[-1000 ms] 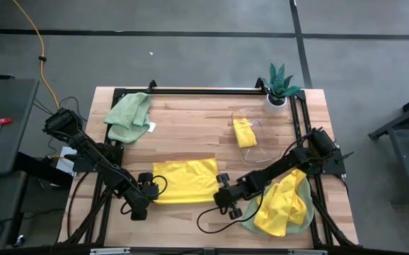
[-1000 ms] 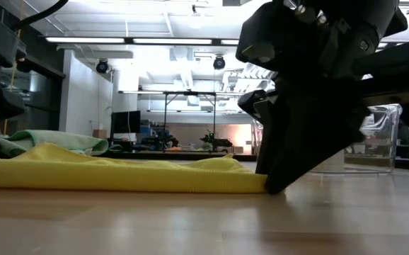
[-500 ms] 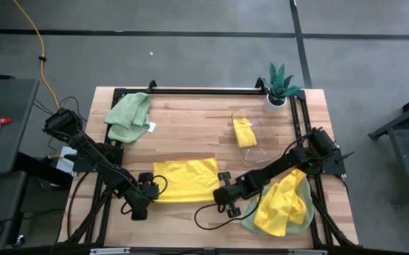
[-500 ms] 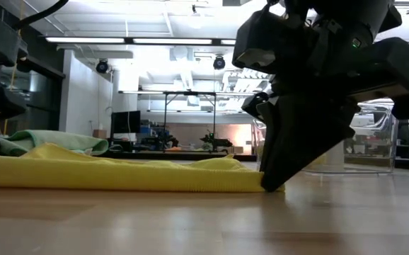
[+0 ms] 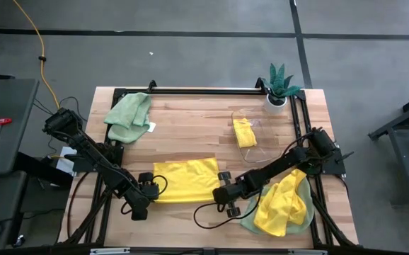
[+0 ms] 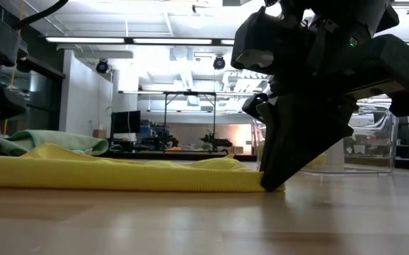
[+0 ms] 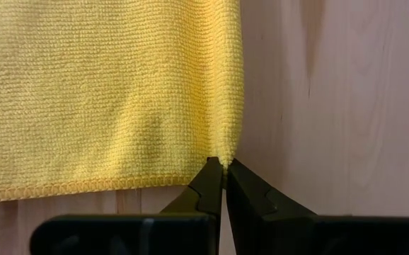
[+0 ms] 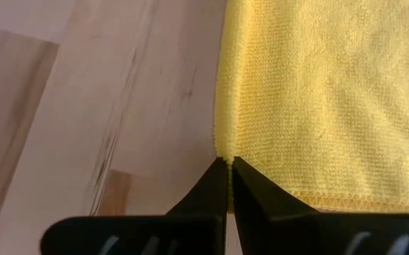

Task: Fold microfiber towels
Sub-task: Fold the top yellow microfiber towel

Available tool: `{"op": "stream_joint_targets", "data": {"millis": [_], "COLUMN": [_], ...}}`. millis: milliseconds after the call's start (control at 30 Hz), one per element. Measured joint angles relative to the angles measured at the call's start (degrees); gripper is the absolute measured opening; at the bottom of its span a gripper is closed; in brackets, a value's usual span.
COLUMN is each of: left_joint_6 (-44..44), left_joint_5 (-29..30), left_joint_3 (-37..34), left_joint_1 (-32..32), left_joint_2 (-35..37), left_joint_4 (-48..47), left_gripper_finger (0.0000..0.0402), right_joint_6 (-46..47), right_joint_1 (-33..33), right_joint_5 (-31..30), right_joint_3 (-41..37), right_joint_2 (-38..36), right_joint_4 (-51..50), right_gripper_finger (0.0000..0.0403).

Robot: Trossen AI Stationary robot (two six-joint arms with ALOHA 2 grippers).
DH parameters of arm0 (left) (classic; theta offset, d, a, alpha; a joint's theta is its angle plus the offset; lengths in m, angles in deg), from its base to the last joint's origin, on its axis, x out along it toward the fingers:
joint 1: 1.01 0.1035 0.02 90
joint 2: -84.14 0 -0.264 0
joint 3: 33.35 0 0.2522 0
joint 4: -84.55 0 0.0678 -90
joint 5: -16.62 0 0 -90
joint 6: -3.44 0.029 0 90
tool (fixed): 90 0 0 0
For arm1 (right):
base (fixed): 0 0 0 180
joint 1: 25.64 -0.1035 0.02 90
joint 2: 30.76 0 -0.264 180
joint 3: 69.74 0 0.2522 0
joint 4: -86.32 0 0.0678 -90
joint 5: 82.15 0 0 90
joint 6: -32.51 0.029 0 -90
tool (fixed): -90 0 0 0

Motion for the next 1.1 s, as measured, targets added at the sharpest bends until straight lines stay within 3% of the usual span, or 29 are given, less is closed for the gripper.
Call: {"op": "stream_joint_targets", "data": {"millis": [1100], "left_joint_6": [-0.2], "left_joint_5": [-0.5], "left_joint_3": [0.0], "left_joint_1": [0.0], "left_joint_2": [0.0], "left_joint_4": [0.0], "left_gripper_finger": [0.0], "right_joint_6": [1.5], "right_joint_1": [0.0], "right_joint_5": [1.0], "right_joint_3": [0.0], "right_joint_2": [0.0], "right_joint_4": [0.2], "right_gripper_finger": [0.0]}}
